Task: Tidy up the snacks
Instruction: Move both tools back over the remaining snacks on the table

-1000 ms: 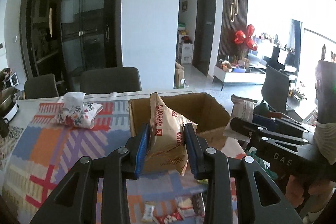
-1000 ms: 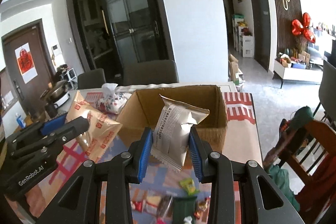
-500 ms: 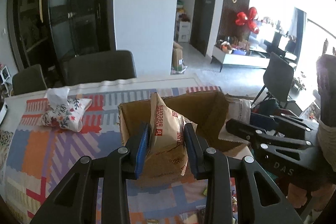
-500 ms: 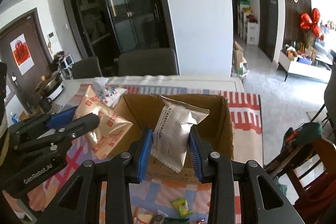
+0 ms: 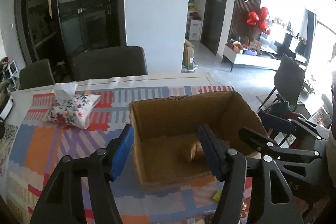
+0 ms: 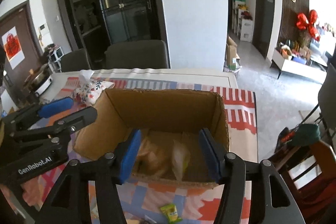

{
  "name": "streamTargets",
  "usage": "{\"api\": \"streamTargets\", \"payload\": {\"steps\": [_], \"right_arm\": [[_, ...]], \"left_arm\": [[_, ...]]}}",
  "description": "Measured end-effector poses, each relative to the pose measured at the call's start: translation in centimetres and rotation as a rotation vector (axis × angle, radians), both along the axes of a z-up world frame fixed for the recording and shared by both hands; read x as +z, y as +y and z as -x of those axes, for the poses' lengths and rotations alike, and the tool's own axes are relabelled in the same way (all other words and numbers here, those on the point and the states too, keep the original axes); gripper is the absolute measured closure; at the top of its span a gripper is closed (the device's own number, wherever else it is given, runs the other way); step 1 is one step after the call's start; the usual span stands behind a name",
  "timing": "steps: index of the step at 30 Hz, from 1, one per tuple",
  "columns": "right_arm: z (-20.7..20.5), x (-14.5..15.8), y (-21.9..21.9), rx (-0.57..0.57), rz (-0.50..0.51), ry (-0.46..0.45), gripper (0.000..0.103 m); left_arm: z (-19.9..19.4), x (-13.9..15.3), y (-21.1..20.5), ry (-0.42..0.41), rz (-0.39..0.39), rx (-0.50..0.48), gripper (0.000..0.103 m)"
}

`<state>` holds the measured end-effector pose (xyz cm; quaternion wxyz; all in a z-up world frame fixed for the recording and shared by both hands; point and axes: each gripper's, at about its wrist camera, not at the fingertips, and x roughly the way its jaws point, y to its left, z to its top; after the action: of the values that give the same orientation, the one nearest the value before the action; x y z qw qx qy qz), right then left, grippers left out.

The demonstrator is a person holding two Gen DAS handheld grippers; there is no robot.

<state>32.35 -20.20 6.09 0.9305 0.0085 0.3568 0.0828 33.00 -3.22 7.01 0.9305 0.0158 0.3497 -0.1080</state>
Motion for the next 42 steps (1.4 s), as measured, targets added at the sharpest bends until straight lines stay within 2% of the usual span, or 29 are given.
{"api": "streamTargets", "payload": {"steps": [6,10,16,24,29,34,42], "right_arm": [[3.7,1.0,0.2,0.011,0.007,-0.057,0.045],[6.4,1.5,0.0,0.004,-0.024,-0.077,0.045],[10.0,1.2,0.0,0.005,-0.071,-0.092,0.045],[15.1,0.2,1.0,0.013,-0.057,-0.123,0.045],[17.6,-1.5,1.1,0.006,-0.098,-0.094,0.044],[19.6,-3.8,1.6,-0.023,-0.131,-0.049,0.044],[20.5,-8.5,1.7,-0.090,-0.152,0.067,0.044]], "left_arm": [[4.4,1.1,0.8,-0.067,-0.024,0.009,0.034],[7.3,1.4,1.1,-0.108,-0.026,0.009,0.032],[11.8,1.1,1.4,-0.140,-0.011,-0.027,0.031],[16.6,0.0,2.2,-0.173,-0.004,-0.050,0.029],[19.1,-1.3,2.3,-0.169,-0.013,-0.079,0.029],[20.3,-3.2,2.6,-0.124,0.004,-0.104,0.029],[21.1,-8.0,3.0,-0.049,-0.025,-0.154,0.029]]}}
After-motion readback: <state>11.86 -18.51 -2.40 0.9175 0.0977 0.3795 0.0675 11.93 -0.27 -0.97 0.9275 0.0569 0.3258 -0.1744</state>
